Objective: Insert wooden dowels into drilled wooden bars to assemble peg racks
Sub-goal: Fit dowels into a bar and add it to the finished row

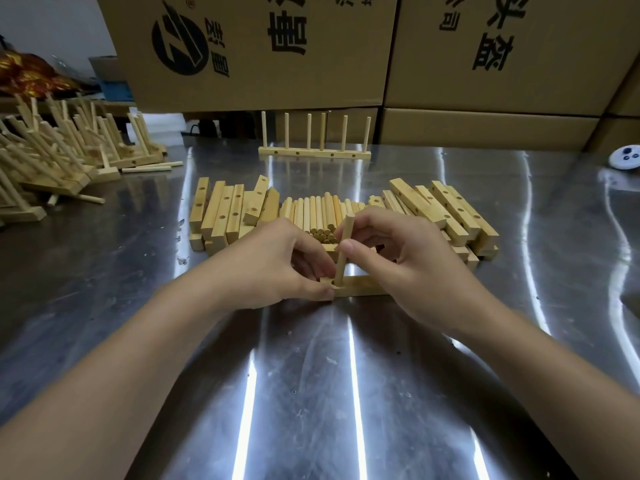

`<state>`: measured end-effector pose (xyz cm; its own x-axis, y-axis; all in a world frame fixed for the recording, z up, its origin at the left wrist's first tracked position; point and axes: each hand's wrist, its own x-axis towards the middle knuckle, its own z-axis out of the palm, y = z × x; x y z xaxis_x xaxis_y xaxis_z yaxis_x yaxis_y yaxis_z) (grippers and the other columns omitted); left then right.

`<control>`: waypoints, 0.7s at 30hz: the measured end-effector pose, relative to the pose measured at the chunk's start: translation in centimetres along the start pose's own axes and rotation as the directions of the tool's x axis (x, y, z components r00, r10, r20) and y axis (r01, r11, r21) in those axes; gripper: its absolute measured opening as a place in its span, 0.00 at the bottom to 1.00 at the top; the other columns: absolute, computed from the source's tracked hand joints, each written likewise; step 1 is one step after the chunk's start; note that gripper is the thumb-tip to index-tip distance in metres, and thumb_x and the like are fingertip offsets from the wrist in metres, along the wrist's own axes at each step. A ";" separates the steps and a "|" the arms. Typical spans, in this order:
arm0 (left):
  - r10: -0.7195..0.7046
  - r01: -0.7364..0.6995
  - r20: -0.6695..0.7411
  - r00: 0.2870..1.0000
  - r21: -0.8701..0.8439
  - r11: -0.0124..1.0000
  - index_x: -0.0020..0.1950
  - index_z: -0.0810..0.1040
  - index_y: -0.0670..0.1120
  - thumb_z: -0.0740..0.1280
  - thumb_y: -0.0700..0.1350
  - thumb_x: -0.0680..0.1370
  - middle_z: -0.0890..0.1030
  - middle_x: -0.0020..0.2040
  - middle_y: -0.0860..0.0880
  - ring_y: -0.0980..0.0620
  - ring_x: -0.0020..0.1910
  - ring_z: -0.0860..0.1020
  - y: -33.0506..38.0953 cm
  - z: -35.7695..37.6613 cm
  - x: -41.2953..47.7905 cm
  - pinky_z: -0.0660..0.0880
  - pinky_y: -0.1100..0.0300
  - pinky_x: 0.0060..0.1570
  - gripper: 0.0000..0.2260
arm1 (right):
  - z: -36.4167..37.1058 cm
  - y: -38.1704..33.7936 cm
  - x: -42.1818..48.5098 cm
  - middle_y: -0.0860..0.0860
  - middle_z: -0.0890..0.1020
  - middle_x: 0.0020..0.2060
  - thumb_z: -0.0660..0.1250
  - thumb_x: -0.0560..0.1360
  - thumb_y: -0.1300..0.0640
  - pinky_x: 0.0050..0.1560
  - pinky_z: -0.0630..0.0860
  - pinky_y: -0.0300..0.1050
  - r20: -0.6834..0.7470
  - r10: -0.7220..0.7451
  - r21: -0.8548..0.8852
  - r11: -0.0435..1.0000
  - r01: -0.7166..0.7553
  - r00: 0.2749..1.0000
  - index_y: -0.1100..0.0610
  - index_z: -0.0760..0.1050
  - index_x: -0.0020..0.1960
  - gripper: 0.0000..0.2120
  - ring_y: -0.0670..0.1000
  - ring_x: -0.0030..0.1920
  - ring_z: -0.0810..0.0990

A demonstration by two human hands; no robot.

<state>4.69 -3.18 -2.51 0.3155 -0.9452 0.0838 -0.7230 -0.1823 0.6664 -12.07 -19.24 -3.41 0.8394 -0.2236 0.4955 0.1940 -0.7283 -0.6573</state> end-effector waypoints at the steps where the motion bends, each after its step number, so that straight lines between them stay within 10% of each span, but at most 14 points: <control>1: 0.000 0.000 0.005 1.000 -0.015 1.000 0.48 0.89 0.56 0.83 0.49 0.73 0.87 0.41 0.59 0.61 0.44 0.84 0.0 0.0 0.1 0.76 0.71 0.42 0.07 | 0.1 0.0 0.0 0.43 0.86 0.48 0.70 0.84 0.56 0.52 0.83 0.53 0.002 -0.001 -0.009 1.000 0.001 1.000 0.50 0.82 0.58 0.05 0.48 0.54 0.86; 12: -0.027 0.029 0.032 0.999 -0.090 0.996 0.50 0.90 0.49 0.83 0.45 0.73 0.88 0.41 0.54 0.59 0.43 0.85 0.1 -0.1 0.0 0.77 0.69 0.44 0.07 | 0.2 -0.1 0.2 0.44 0.87 0.49 0.69 0.84 0.61 0.54 0.83 0.43 0.063 -0.019 0.009 1.000 0.018 0.998 0.53 0.83 0.60 0.08 0.48 0.55 0.86; 21: -0.039 0.042 0.037 0.999 -0.104 0.994 0.49 0.89 0.53 0.83 0.47 0.73 0.87 0.41 0.56 0.60 0.43 0.84 0.1 -0.1 0.0 0.77 0.71 0.44 0.07 | -0.2 -0.2 0.7 0.46 0.87 0.42 0.74 0.80 0.53 0.50 0.84 0.59 0.017 0.061 -0.030 0.998 -0.061 0.998 0.52 0.84 0.52 0.03 0.49 0.46 0.87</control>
<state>4.68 -3.14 -2.37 0.3201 -0.9469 0.0304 -0.6412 -0.1929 0.7427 -11.65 -19.43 -2.80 0.8582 -0.2568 0.4445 0.1270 -0.7327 -0.6686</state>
